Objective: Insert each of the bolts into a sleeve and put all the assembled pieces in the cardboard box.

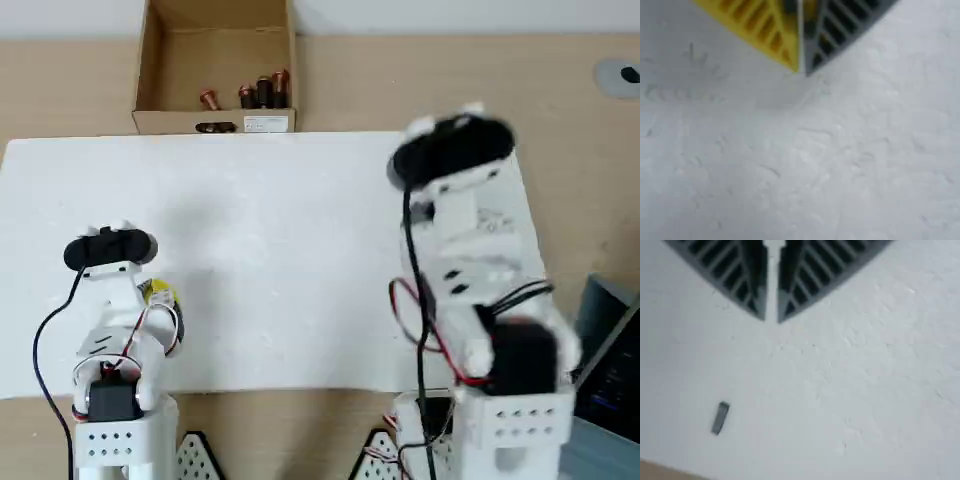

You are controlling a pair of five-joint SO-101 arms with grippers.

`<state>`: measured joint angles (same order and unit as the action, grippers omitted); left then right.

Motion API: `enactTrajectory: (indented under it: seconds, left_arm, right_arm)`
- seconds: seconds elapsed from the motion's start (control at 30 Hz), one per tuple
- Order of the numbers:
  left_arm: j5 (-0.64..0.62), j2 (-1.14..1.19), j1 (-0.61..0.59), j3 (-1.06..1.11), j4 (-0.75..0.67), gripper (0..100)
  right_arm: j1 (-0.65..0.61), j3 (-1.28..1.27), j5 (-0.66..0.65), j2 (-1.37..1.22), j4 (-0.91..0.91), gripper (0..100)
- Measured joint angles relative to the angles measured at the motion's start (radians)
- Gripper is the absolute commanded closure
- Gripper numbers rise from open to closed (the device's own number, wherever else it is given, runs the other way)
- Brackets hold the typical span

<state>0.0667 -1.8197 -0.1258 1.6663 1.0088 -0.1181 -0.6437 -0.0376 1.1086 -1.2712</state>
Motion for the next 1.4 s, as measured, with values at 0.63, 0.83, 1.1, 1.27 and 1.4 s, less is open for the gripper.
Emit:
enactTrajectory:
  seconds: [0.63,0.83,1.1,1.27,1.4]
  left_arm:
    - [0.0,0.0,0.0,0.0,0.0,100]
    - [0.0,0.0,0.0,0.0,0.0,100]
    - [0.0,0.0,0.0,0.0,0.0,100]
    - [0.0,0.0,0.0,0.0,0.0,100]
    - [0.0,0.0,0.0,0.0,0.0,100]
  right_arm:
    - [0.0,-0.876,0.0,0.508,0.356,99.0]
    - [0.0,-1.04,0.0,0.629,0.39,99.0]
    - [-0.003,-1.049,0.0,0.697,0.347,99.0]
    - [-0.003,-1.049,0.0,0.697,0.313,99.0]
    - [-0.003,-1.049,0.0,0.697,0.311,99.0]
